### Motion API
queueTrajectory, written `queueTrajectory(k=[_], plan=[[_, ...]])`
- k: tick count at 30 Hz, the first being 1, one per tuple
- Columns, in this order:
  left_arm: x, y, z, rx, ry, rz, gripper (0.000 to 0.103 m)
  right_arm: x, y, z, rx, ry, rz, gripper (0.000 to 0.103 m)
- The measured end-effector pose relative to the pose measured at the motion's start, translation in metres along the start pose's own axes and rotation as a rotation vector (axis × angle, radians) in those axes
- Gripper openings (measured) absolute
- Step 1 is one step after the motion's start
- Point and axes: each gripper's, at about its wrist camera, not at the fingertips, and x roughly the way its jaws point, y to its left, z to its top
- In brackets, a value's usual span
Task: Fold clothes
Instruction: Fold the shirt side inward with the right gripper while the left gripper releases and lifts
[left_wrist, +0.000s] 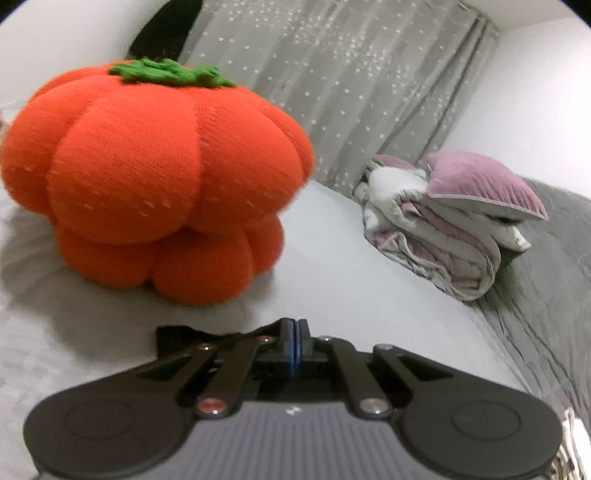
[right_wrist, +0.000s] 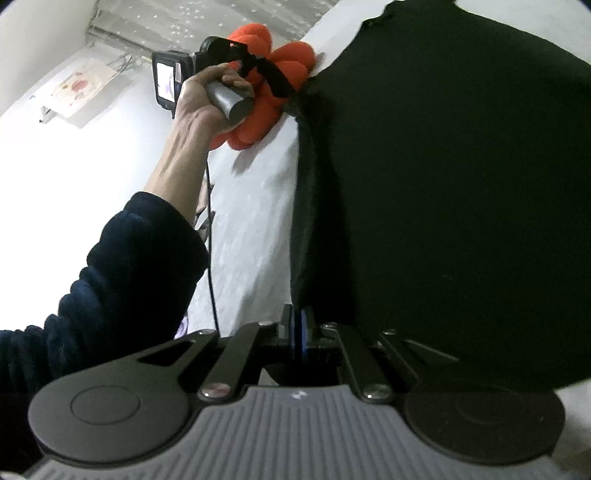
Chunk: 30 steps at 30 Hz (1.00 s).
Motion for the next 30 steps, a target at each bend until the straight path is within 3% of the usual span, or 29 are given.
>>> queueTrajectory(k=[5,11,20,22,26,30], plan=[[0.008,-0.012,-0.009,0.022,-0.001,0.016,0.001,-0.005,0.001,-0.003,-0.022,-0.015,-0.026,0.004],[-0.001,-0.018,-0.005,-0.008,-0.068,-0.033,0.001,-0.016,0.013,-0.02,-0.107,-0.051,-0.023,0.004],[0.029,-0.03,-0.03,0.048,0.027,-0.013,0.001,-0.013,0.0,-0.022,-0.099,-0.087,-0.128,0.005],[0.035,-0.027,-0.034,0.059,0.073,-0.015,0.003,-0.015,-0.002,-0.022,-0.092,-0.078,-0.14,0.012],[0.021,-0.024,-0.024,0.116,0.031,-0.007,0.039,-0.015,-0.001,-0.023,-0.1,-0.065,-0.146,0.014],[-0.007,-0.007,0.002,0.076,-0.023,-0.028,0.039,-0.014,0.002,-0.025,-0.111,-0.05,-0.146,0.015]])
